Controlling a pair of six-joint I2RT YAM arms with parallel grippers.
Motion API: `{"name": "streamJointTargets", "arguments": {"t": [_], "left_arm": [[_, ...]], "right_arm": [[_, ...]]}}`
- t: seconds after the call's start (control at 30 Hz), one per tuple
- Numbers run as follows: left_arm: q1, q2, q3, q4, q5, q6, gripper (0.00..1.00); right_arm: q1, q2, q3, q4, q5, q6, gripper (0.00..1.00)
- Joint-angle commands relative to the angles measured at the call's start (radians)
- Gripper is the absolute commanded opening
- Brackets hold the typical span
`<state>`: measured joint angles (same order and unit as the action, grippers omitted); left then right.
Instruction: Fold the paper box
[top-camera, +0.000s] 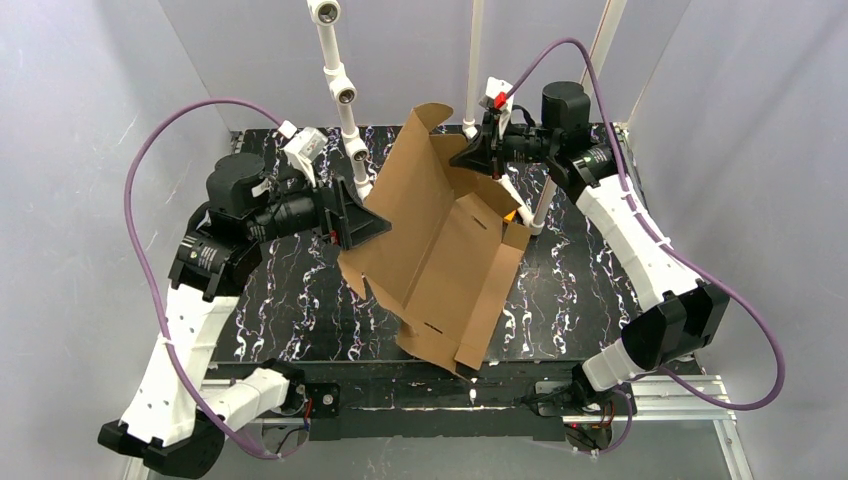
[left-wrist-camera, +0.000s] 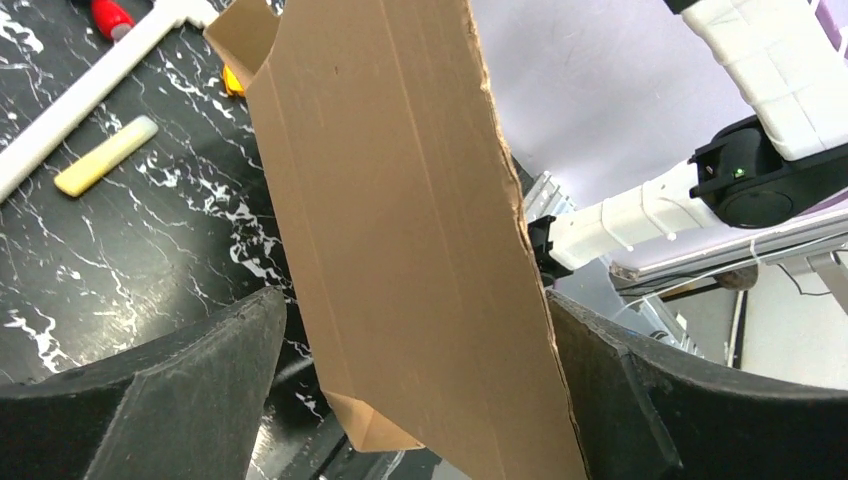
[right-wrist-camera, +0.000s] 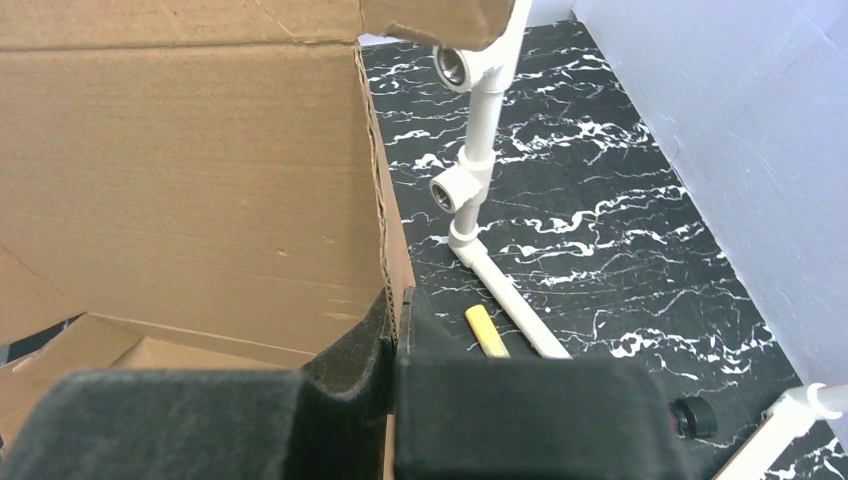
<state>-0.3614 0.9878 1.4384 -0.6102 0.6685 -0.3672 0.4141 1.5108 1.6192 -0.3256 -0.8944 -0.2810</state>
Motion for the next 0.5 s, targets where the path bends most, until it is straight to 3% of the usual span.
{"name": "streamJointTargets", "arguments": {"t": [0.0,0.2,0.37,0.47], "left_arm": [[0.007,0.009,0.013,-0.055,-0.025,-0.056,0.91],[0.006,0.043,0.039,-0.149,-0.097,-0.022,0.67],[0.004,0.085,0.075,-0.236,-0.181,0.042,0.59],[0.004,0.098,0.118,-0.282,-0.267,0.099,0.61]], "right_arm": [[-0.001,-0.016,-0.009,0.081,0.049,0.059,0.01],[0.000,0.001,-0.011,0.100,0.081,0.082,0.01],[0.011,0.006,-0.029,0.099,0.128,0.073,0.01],[0.022,0.009,-0.044,0.091,0.171,0.052,0.01]]}}
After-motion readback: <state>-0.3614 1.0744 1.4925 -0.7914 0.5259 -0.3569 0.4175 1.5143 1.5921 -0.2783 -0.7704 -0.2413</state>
